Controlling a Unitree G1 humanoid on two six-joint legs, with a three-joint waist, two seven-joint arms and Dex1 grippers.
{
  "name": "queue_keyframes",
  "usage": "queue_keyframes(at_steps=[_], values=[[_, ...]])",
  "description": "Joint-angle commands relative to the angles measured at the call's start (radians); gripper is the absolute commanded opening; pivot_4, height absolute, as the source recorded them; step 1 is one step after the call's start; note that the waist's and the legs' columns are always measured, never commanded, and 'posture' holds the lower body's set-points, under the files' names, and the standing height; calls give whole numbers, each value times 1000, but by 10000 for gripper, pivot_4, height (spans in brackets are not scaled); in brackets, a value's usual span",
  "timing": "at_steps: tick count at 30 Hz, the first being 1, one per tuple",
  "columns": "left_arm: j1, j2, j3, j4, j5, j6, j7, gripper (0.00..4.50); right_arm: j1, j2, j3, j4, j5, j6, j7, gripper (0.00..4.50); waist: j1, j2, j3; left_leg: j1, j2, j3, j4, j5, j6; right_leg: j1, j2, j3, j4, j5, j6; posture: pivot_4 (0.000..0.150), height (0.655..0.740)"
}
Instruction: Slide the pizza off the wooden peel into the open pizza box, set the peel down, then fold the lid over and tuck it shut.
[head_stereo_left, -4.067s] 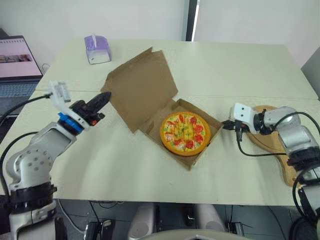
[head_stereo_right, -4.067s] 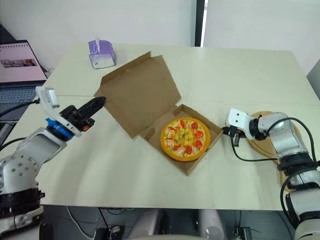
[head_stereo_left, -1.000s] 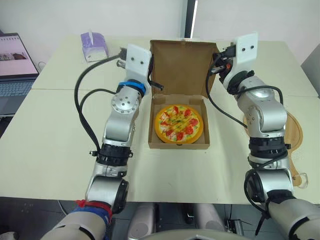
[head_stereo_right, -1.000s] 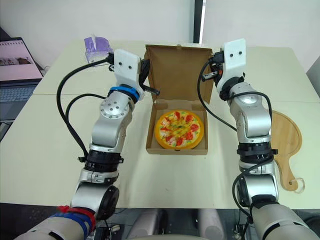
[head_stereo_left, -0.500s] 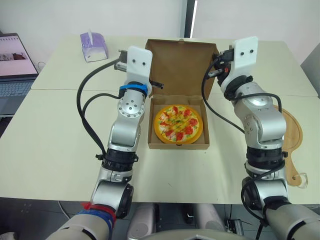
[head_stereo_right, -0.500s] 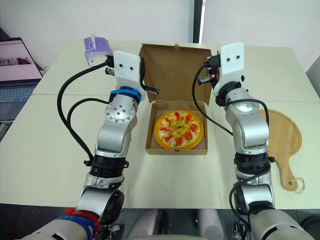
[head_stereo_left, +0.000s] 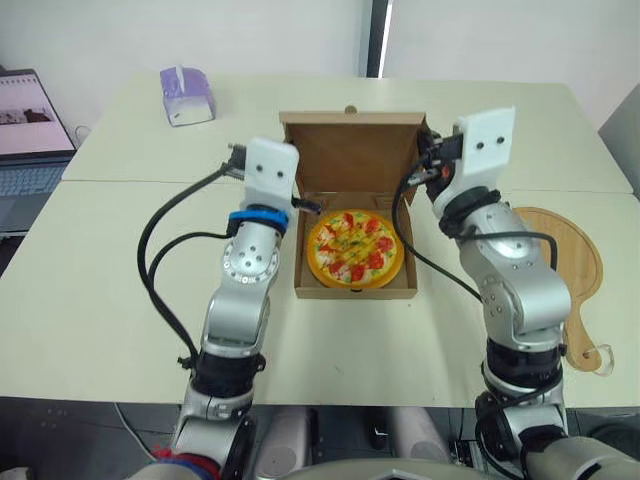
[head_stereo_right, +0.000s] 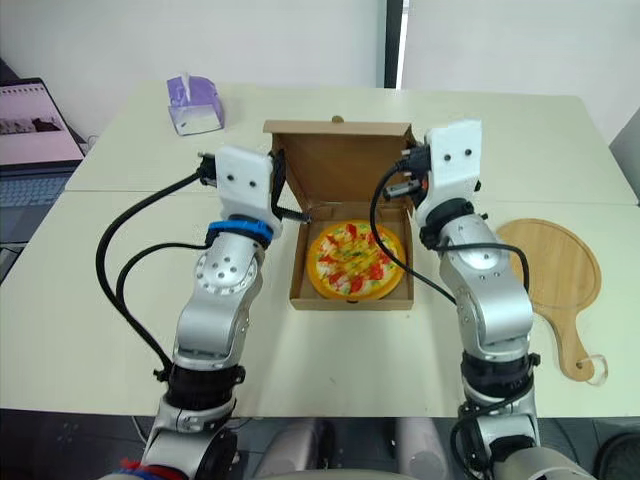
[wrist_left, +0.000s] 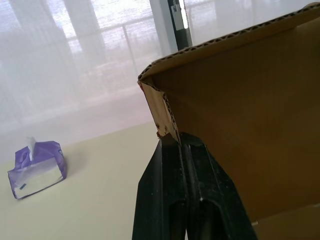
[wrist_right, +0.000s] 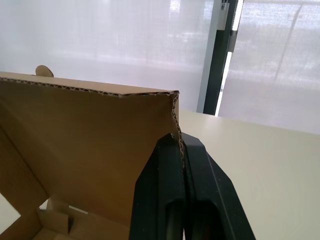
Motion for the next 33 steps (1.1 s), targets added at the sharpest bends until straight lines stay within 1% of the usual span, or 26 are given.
queue_keyframes(at_steps=[1,9,14,21,25,30,33], values=[[8,5,-9,-57,5,-30,-15,0,7,16,19,-54,29,-11,21,174,1,0,0,0,0,0,0,0,0,1,0,0,0,0,0,1500,7400],[35,-7,-24,-59,7,-67,-11,0,28,61,25,-69,36,-7,7,174,-1,0,0,1,0,0,0,0,0,1,1,0,0,0,0,1500,7400],[31,-13,-25,-50,9,-80,-11,0,1,80,24,-67,37,12,2,174,0,0,0,1,0,0,0,0,0,1,1,0,0,0,0,1500,7400],[29,-16,-26,-44,1,-75,-23,0,-35,150,-10,-69,54,131,-50,174,-1,0,-1,1,0,0,0,0,0,1,1,0,0,0,0,1500,7400],[29,-21,-25,-41,-6,-65,-32,0,-37,178,-23,-66,50,164,-73,174,-2,0,-1,1,0,0,0,0,0,1,1,0,0,0,0,1500,7400],[14,-33,-23,-29,-8,-60,-36,0,-69,184,-35,-35,39,170,-88,174,-3,0,-1,1,1,0,0,0,0,1,1,0,0,0,0,1500,7400],[-12,-40,-16,-12,-9,-59,-32,0,-116,170,-49,3,31,180,-91,174,-3,0,-1,1,0,0,0,0,1,1,1,0,0,0,0,1500,7400]])
